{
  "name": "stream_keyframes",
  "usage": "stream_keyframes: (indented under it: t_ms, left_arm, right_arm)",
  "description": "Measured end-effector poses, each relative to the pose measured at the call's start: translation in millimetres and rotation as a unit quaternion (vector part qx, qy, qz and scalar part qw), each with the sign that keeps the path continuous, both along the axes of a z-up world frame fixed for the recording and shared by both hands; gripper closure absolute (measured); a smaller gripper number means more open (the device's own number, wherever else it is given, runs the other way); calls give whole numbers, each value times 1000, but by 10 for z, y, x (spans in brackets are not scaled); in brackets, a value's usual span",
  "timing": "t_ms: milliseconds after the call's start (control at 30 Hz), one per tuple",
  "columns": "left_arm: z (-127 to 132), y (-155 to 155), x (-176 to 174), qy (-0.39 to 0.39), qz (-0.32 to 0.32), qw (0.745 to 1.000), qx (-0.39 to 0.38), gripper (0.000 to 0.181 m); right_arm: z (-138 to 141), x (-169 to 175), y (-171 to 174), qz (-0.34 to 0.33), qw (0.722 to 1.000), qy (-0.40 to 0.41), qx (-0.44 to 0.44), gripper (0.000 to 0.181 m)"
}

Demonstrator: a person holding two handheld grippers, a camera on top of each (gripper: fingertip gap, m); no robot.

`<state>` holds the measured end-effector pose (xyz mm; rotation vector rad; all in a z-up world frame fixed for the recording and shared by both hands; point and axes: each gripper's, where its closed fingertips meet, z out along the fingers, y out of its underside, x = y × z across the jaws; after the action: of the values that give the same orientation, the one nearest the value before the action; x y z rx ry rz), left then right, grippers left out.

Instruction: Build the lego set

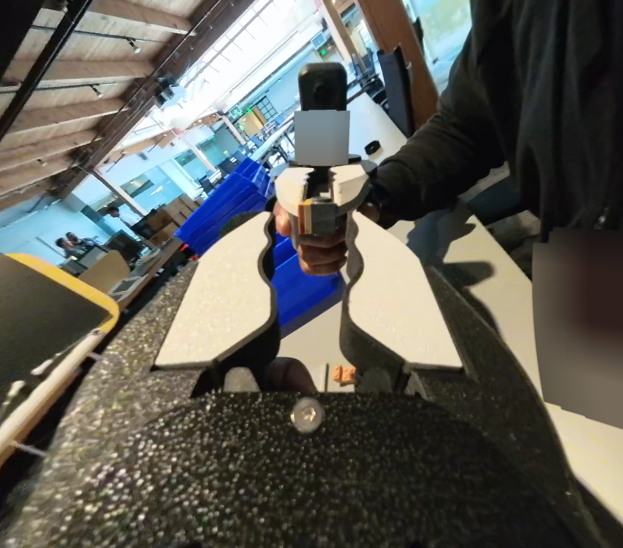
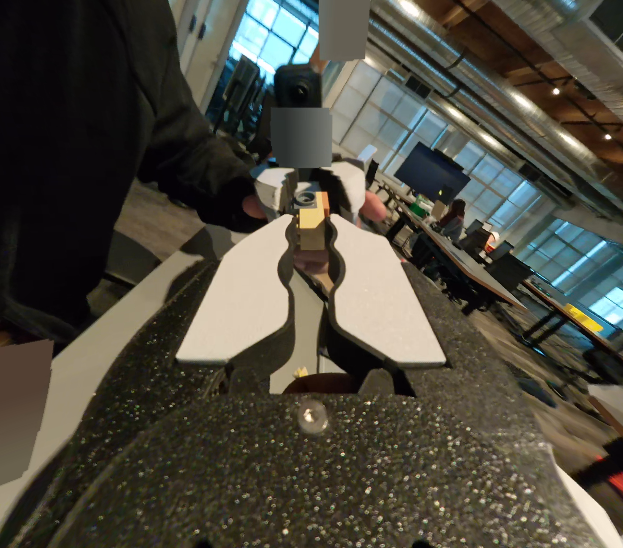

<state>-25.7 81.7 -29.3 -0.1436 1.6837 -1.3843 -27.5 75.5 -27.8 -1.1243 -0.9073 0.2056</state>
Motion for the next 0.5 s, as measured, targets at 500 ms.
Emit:
stream_keyframes:
  t_ms: [500]
  left_arm:
    - [-169,-41,15,-25,24,996,79,158]
  right_arm:
    - [-130,-14,38,-21,998,-46,-23,166]
